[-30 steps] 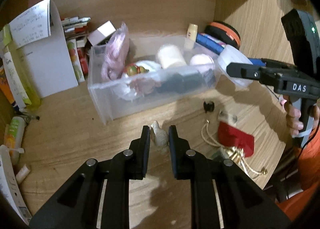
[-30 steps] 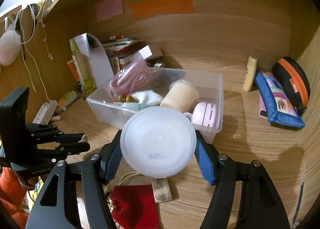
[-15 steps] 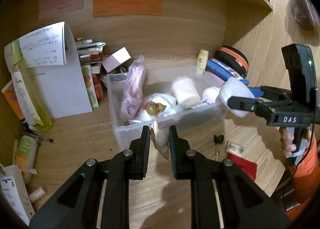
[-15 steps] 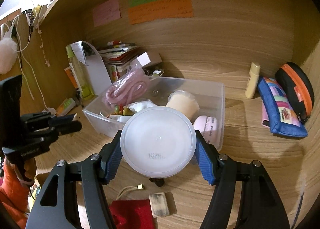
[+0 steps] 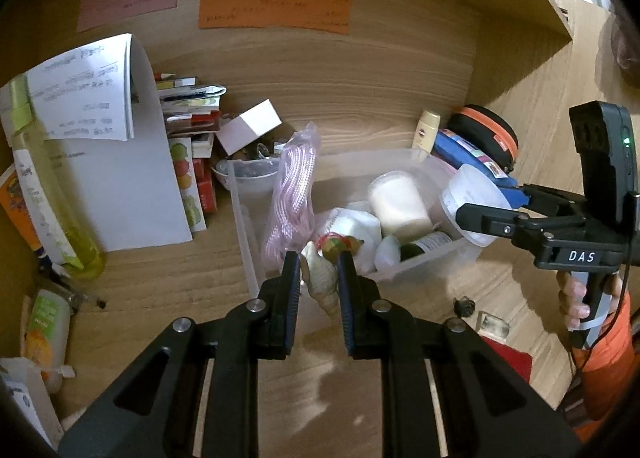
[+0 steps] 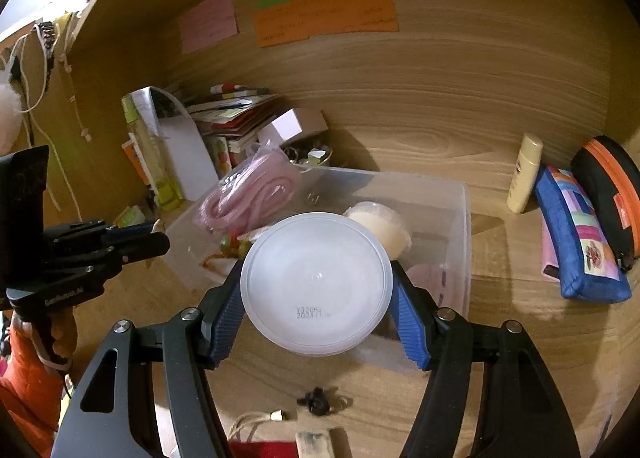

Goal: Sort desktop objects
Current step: 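Lower the white figurine and white container into the clear box and open both grippers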

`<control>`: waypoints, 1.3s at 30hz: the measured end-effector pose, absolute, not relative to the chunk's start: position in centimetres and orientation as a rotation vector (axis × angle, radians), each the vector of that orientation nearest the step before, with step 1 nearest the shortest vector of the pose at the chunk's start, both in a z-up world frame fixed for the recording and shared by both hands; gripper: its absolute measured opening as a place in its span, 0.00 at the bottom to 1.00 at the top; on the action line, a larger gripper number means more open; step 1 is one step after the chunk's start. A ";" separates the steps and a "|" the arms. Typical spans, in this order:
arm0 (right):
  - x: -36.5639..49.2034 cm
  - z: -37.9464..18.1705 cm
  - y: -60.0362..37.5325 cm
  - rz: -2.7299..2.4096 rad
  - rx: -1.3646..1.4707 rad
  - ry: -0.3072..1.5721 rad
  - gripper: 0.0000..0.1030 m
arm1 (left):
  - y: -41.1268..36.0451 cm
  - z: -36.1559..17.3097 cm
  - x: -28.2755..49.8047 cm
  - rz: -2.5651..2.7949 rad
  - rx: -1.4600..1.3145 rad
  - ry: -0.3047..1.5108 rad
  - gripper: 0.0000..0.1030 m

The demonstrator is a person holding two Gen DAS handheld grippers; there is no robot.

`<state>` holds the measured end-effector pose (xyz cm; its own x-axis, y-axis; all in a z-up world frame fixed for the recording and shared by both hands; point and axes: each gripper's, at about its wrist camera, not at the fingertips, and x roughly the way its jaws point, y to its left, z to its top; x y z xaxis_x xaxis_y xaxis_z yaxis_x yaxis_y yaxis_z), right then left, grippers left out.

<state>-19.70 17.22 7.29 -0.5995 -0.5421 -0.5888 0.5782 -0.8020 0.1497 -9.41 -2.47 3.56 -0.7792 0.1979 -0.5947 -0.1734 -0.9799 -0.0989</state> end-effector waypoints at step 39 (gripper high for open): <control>-18.6 7.1 17.2 -2.473 0.879 0.117 0.92 | -1.1 4.1 -7.3 2.840 -0.856 0.018 0.71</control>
<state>-18.58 17.25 7.10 -0.6612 -0.4355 -0.6109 0.4910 -0.8668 0.0864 -7.29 -1.12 4.10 -0.8194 0.1635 -0.5494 -0.1703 -0.9846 -0.0389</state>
